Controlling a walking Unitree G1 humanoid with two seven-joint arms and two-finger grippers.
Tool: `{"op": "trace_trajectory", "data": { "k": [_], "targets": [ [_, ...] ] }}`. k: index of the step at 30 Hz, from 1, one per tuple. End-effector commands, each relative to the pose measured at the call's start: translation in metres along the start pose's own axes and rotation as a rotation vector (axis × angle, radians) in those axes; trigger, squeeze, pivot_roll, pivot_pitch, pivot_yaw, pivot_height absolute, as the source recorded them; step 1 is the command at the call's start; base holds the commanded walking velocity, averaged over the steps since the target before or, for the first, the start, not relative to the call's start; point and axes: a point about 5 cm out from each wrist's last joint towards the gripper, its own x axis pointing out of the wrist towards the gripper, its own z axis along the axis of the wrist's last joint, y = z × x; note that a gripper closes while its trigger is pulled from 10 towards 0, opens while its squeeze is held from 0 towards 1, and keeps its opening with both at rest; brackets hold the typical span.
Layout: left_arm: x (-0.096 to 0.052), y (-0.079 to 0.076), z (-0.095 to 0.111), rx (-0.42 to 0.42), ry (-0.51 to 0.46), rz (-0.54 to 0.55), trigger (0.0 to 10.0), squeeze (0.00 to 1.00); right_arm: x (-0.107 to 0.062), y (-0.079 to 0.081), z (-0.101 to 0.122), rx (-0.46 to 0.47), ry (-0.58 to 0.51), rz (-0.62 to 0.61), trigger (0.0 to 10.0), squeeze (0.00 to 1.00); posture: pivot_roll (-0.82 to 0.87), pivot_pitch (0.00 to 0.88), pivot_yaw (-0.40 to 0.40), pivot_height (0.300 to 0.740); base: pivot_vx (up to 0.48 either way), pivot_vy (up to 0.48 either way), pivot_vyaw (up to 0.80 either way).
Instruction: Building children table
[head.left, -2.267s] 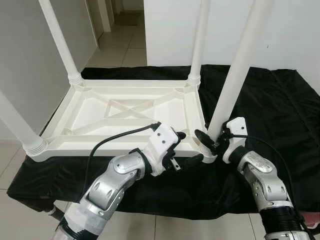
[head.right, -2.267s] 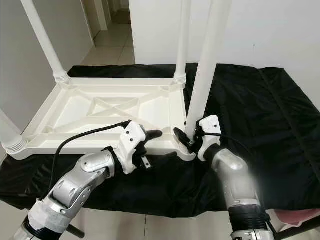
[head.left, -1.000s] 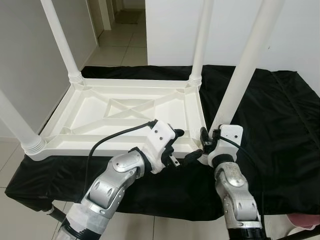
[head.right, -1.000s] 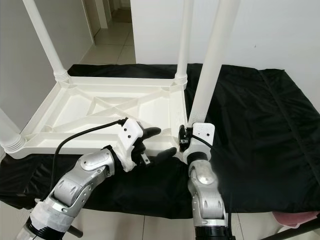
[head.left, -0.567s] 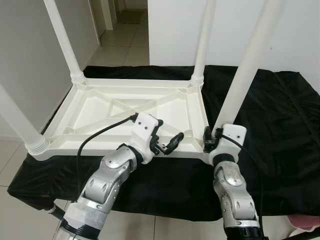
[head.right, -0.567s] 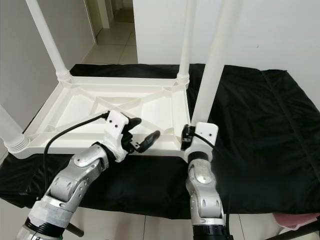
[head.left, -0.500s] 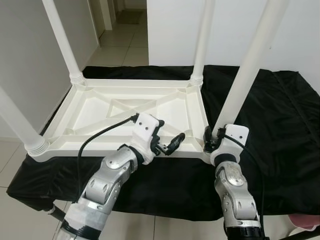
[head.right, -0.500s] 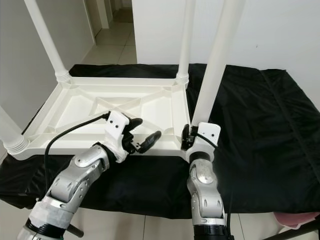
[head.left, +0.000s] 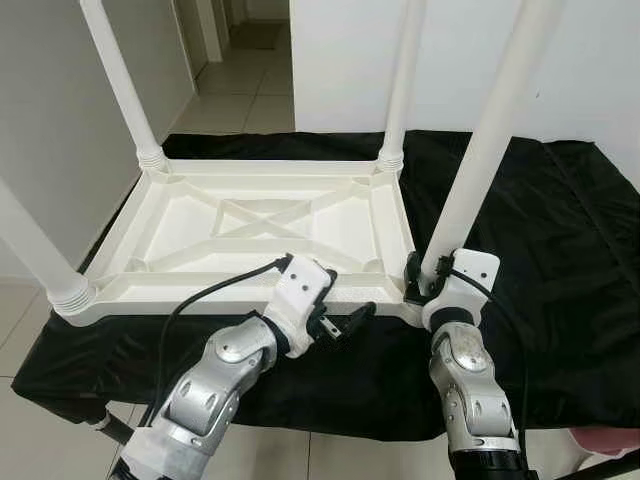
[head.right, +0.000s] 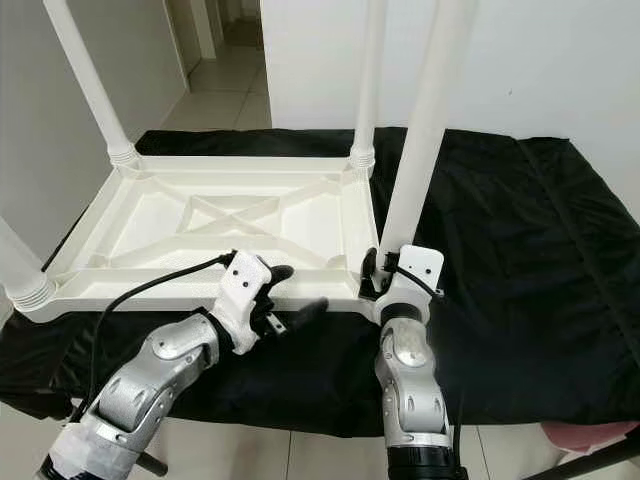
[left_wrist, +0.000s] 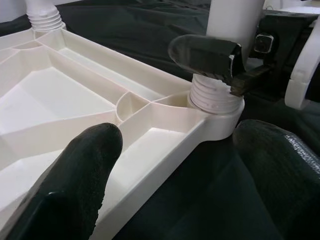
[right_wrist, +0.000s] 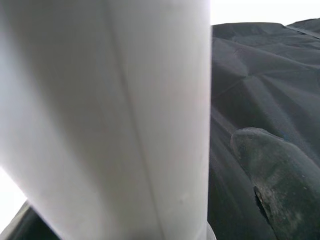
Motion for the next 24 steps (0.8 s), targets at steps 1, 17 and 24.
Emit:
{"op": "trace_trajectory", "data": {
  "k": [1,17,24],
  "targets": [
    [0.0,-0.008,0.001,0.004,-0.006,-0.105,10.0,0.0,0.0,0.0,-0.002,0.015,0.0,0.023,10.0,0.0,-0.1,0.017,0.062,0.74,0.0,0.0,0.0],
    [0.0,-0.019,0.003,-0.034,0.002,-0.172,10.0,0.0,0.008,0.007,-0.003,0.002,-0.007,0.173,10.0,0.0,-0.08,0.027,0.054,0.74,0.0,0.0,0.0],
    [-0.001,-0.025,-0.001,-0.002,0.019,-0.206,10.0,0.0,0.006,0.009,-0.003,0.009,-0.005,0.231,10.0,0.0,-0.09,0.022,0.053,0.74,0.0,0.0,0.0]
  ]
}}
